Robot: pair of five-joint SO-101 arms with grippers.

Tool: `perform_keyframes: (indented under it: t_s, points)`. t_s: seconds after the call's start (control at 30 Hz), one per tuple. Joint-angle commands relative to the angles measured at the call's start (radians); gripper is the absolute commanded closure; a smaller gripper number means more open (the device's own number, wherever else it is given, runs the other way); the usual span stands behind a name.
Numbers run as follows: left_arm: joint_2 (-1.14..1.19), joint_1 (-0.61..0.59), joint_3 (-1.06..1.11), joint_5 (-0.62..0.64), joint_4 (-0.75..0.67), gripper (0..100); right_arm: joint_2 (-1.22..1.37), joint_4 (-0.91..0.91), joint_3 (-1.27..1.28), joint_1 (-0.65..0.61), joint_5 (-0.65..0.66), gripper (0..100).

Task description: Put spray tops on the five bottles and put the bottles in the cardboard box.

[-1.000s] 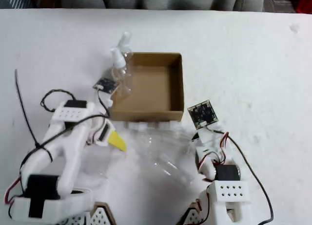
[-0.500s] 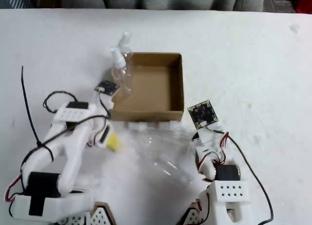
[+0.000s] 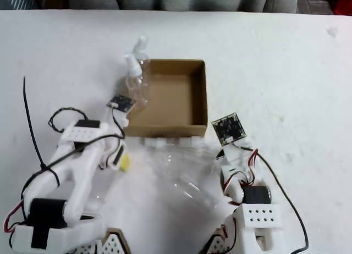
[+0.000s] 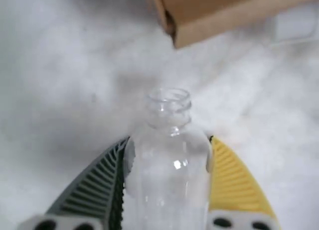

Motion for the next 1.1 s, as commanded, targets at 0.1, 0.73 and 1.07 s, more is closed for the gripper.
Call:
perform_keyframes:
  t_s: [0.1,0.73,1.07]
  points:
    - [0.025,-0.031,-0.028,0.107,-0.009,70,-0.008,-0.013,-0.017,0.013,0.009,98.1]
    - [0.028,-0.031,-0.025,-0.058,0.04,98,-0.008,-0.013,-0.017,0.013,0.009,98.1]
    - [0.018,-0.036,-0.181,0.092,0.203,98,-0.008,0.007,-0.025,0.022,0.009,98.2]
